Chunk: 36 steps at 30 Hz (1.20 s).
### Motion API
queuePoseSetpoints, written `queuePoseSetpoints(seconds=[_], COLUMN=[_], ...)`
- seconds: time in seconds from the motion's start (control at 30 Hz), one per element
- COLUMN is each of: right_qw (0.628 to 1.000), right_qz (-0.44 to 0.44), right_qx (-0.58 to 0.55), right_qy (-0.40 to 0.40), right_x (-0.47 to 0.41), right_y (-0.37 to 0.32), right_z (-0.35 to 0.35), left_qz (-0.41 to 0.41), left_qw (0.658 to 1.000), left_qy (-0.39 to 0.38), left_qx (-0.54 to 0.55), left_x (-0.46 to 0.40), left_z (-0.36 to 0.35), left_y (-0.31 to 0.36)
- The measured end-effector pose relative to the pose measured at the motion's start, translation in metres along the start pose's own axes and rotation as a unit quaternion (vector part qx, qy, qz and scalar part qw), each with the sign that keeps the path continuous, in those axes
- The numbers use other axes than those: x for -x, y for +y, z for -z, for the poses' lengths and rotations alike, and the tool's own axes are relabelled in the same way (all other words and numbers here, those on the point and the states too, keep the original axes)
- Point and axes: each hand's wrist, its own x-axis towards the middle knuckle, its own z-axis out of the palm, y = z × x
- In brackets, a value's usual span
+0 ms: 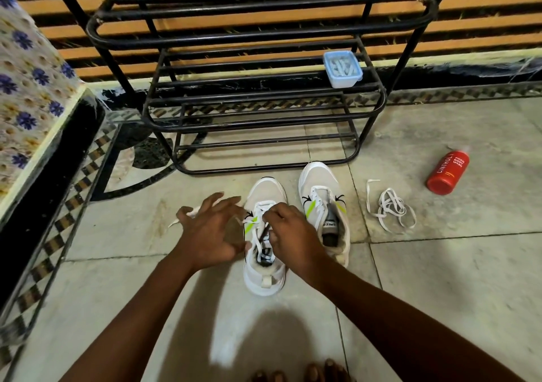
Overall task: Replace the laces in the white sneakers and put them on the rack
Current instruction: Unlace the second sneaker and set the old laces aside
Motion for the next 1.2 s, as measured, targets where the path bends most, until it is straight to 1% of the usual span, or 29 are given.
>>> queuePoseSetpoints(seconds=[0.07, 0.17, 0.23, 0.3, 0.37, 0.4, 0.43, 0.47, 0.5, 0.53, 0.57, 0.6, 0.63, 0.7, 0.73, 0.77, 0.83, 0.9, 0.97, 1.03, 1.07, 1.1, 1.2], right_qw=[1.0, 0.999, 0.998, 0.998, 0.997, 0.994, 0.984, 0.963, 0.931, 0.898, 0.878, 0.881, 0.906, 0.958, 0.974, 0.98, 0.981, 0.977, 0.969, 0.964, 0.961, 0.958, 0.952], right_qz=[0.001, 0.017, 0.018, 0.017, -0.002, -0.035, -0.088, -0.157, -0.225, -0.276, -0.298, -0.289, -0.244, -0.107, -0.047, -0.008, 0.02, 0.019, 0.018, 0.04, 0.061, 0.092, 0.19], right_qx=[0.028, 0.037, 0.033, 0.005, -0.05, -0.088, -0.136, -0.196, -0.264, -0.321, -0.356, -0.357, -0.331, -0.253, -0.218, -0.197, -0.19, -0.199, -0.187, -0.111, -0.063, -0.024, 0.058], right_qy=[0.003, 0.027, 0.041, 0.053, 0.055, 0.059, 0.074, 0.096, 0.114, 0.12, 0.118, 0.111, 0.104, 0.075, 0.049, 0.021, -0.028, -0.078, -0.159, -0.24, -0.264, -0.269, -0.233], right_x=[-0.005, -0.01, -0.011, -0.009, -0.008, -0.009, -0.012, -0.015, -0.018, -0.021, -0.022, -0.022, -0.02, -0.018, -0.019, -0.022, -0.03, -0.038, -0.044, -0.048, -0.048, -0.048, -0.048], right_y=[-0.001, 0.0, -0.001, -0.002, 0.002, 0.004, 0.007, 0.008, 0.01, 0.01, 0.011, 0.01, 0.012, 0.015, 0.016, 0.018, 0.022, 0.025, 0.026, 0.026, 0.025, 0.023, 0.016], right_z=[0.0, -0.003, -0.005, -0.003, 0.001, 0.002, 0.0, -0.001, -0.003, -0.005, -0.005, -0.003, 0.001, 0.008, 0.012, 0.015, 0.023, 0.031, 0.04, 0.046, 0.047, 0.048, 0.042], left_qz=[-0.006, 0.02, 0.019, 0.006, 0.008, 0.008, 0.008, 0.007, 0.006, 0.003, -0.001, -0.006, -0.01, -0.013, -0.011, -0.008, -0.006, -0.011, -0.021, -0.027, -0.029, -0.031, -0.032], left_qw=[0.999, 0.994, 0.99, 0.988, 0.986, 0.985, 0.985, 0.984, 0.983, 0.982, 0.98, 0.979, 0.979, 0.978, 0.977, 0.976, 0.974, 0.974, 0.972, 0.971, 0.97, 0.969, 0.97], left_qy=[-0.035, -0.105, -0.14, -0.147, -0.159, -0.165, -0.167, -0.169, -0.174, -0.178, -0.184, -0.188, -0.19, -0.193, -0.196, -0.203, -0.211, -0.21, -0.214, -0.221, -0.225, -0.23, -0.229], left_qx=[0.012, 0.027, -0.002, -0.035, -0.041, -0.044, -0.047, -0.05, -0.053, -0.06, -0.069, -0.076, -0.079, -0.077, -0.077, -0.079, -0.082, -0.082, -0.089, -0.091, -0.089, -0.086, -0.073], left_x=[-0.006, -0.014, -0.016, -0.015, -0.016, -0.017, -0.018, -0.019, -0.019, -0.02, -0.02, -0.021, -0.021, -0.022, -0.022, -0.022, -0.021, -0.022, -0.025, -0.028, -0.029, -0.029, -0.028], left_z=[0.001, 0.005, 0.008, 0.009, 0.008, 0.008, 0.008, 0.007, 0.007, 0.006, 0.005, 0.004, 0.004, 0.003, 0.003, 0.004, 0.007, 0.009, 0.008, 0.007, 0.005, 0.005, 0.002], left_y=[0.003, 0.008, 0.015, 0.022, 0.026, 0.027, 0.028, 0.029, 0.03, 0.031, 0.032, 0.032, 0.032, 0.03, 0.03, 0.03, 0.032, 0.032, 0.029, 0.025, 0.022, 0.021, 0.018])
